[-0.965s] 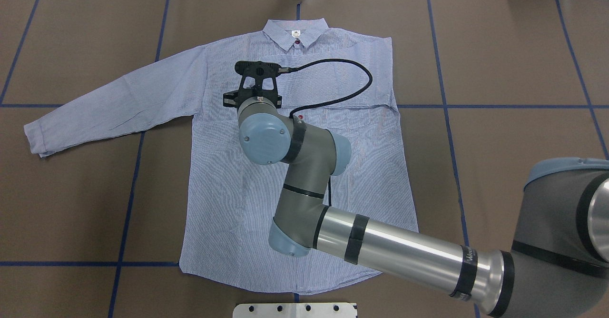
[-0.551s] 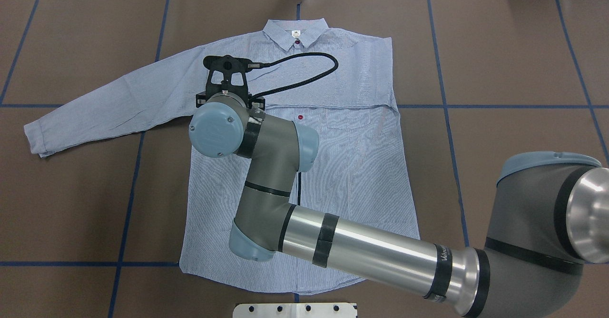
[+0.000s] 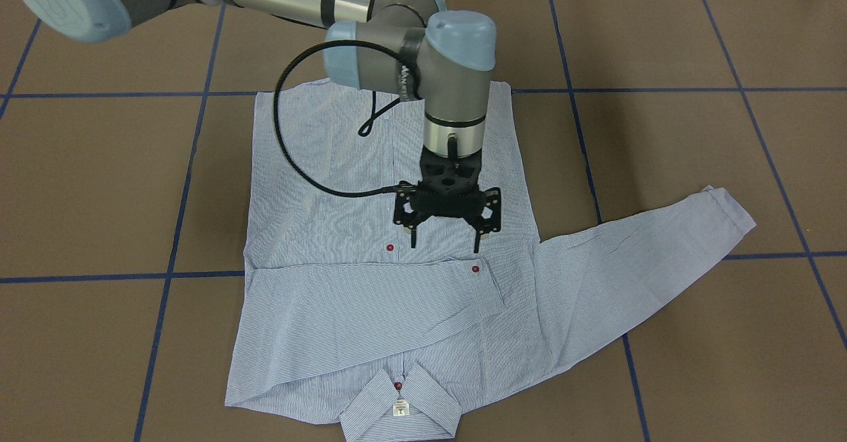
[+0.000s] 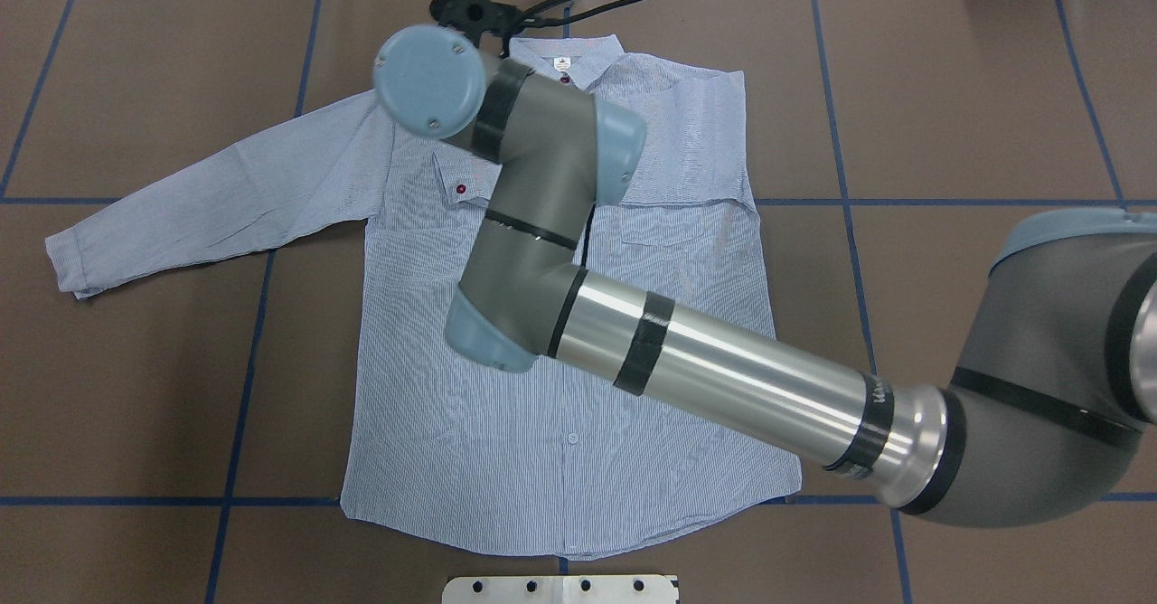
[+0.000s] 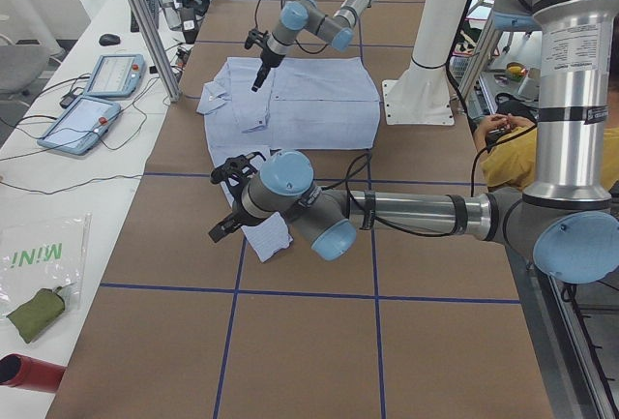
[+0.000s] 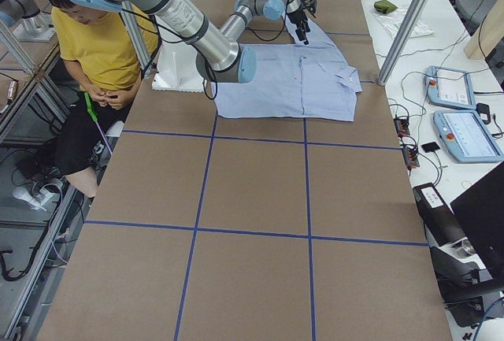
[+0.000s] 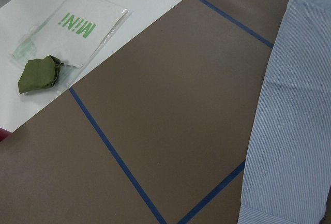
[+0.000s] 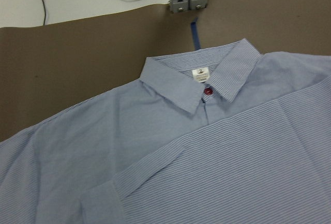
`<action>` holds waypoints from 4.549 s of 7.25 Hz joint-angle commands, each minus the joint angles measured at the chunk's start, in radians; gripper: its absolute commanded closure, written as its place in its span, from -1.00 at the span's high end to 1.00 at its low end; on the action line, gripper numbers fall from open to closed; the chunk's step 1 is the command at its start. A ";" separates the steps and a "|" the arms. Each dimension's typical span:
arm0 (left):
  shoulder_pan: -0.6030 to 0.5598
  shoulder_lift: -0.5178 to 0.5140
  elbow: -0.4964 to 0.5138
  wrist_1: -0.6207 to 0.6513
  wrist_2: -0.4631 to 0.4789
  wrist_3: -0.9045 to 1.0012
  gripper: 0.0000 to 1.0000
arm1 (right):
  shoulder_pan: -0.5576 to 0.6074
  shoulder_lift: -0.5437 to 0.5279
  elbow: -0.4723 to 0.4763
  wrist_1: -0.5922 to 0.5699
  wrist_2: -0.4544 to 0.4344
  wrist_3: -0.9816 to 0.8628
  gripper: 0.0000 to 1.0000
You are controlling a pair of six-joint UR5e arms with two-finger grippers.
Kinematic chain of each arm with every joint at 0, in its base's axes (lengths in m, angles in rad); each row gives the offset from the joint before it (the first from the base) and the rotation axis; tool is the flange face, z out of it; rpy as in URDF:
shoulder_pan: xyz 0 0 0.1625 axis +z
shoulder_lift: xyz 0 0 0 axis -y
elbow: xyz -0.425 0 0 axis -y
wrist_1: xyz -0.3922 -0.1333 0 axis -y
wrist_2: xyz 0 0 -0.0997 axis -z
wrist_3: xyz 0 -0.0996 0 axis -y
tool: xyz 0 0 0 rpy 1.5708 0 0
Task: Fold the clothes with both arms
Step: 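Carry the grasped sleeve with the right gripper across the shirt toward the collar, then release the sleeve on the shirt front and raise the right gripper away, then lower the left gripper to the cuff of the other sleeve and grasp it, then carry the grasped sleeve with the left gripper across the shirt front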
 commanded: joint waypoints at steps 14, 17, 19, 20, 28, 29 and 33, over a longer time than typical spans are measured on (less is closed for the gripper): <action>0.633 0.085 0.323 -0.763 0.475 -1.223 0.33 | 0.806 -0.967 0.704 -0.128 0.757 -1.053 1.00; 0.650 0.079 0.328 -0.762 0.476 -1.222 0.26 | 0.806 -0.967 0.704 -0.127 0.756 -1.057 1.00; 0.654 0.072 0.343 -0.760 0.476 -1.220 -0.10 | 0.806 -0.967 0.703 -0.128 0.756 -1.059 1.00; 0.654 0.068 0.346 -0.760 0.476 -1.216 -0.15 | 0.806 -0.967 0.703 -0.127 0.756 -1.059 1.00; 0.647 0.012 0.207 -0.754 0.424 -1.171 -1.00 | 0.806 -0.985 0.708 -0.099 0.756 -1.044 1.00; 0.648 -0.040 0.190 -0.760 0.430 -1.171 -1.00 | 0.806 -0.986 0.706 -0.099 0.756 -1.044 1.00; 0.654 -0.337 0.151 -0.759 0.423 -1.313 -1.00 | 0.806 -0.987 0.704 -0.099 0.756 -1.042 1.00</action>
